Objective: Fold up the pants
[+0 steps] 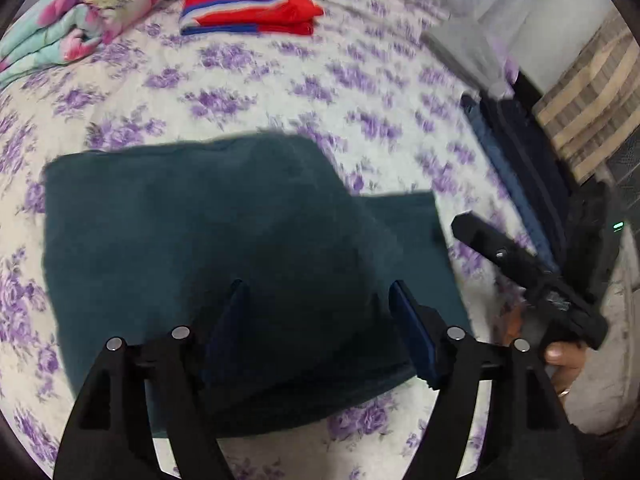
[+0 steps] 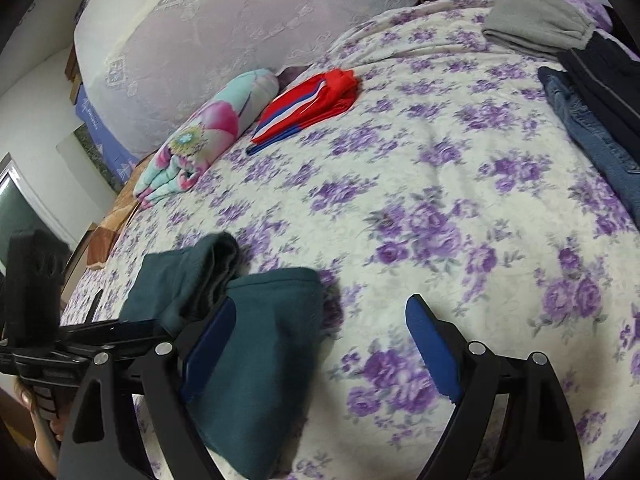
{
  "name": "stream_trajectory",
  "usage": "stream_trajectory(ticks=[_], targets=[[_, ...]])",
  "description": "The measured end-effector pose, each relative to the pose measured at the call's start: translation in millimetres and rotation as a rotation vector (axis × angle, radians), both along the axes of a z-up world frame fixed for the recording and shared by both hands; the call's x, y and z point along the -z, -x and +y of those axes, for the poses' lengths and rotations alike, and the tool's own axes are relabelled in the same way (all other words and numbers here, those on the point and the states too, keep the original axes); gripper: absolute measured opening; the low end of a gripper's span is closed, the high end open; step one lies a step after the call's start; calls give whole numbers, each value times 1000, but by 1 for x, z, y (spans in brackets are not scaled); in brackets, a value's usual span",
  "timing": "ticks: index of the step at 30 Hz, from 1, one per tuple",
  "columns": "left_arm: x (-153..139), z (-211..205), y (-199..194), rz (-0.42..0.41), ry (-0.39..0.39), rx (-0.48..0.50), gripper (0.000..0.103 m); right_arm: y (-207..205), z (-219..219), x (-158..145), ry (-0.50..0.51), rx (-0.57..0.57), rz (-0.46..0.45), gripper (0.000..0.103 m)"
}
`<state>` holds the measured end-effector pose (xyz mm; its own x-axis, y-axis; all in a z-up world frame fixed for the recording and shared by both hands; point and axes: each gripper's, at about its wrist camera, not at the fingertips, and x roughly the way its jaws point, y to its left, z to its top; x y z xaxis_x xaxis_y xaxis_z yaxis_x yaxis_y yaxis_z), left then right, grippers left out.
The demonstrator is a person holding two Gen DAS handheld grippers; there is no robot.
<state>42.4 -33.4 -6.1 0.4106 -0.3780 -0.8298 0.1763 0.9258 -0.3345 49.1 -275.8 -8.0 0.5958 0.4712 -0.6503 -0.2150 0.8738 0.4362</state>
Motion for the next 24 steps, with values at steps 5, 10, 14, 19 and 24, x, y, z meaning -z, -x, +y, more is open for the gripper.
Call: stream_trajectory(ticks=[5,10,14,19,24], targets=[[-42,51,19,-180,-20,-128,90,7,12,-9,-45,-63,-38,87],[-4,82,6,-141,-343,-302,90,17,50,-25,-36,-210,-31,86],[37,82,0,-41,-296,-254,92,8,80,-20,19,-299,45,79],[38,83,-6,-50,-276,-242,93,-21,104,-4,59,-307,131,74],[39,87,2,-58,-269,-232,94,-31,121,0,155,-282,170,30]])
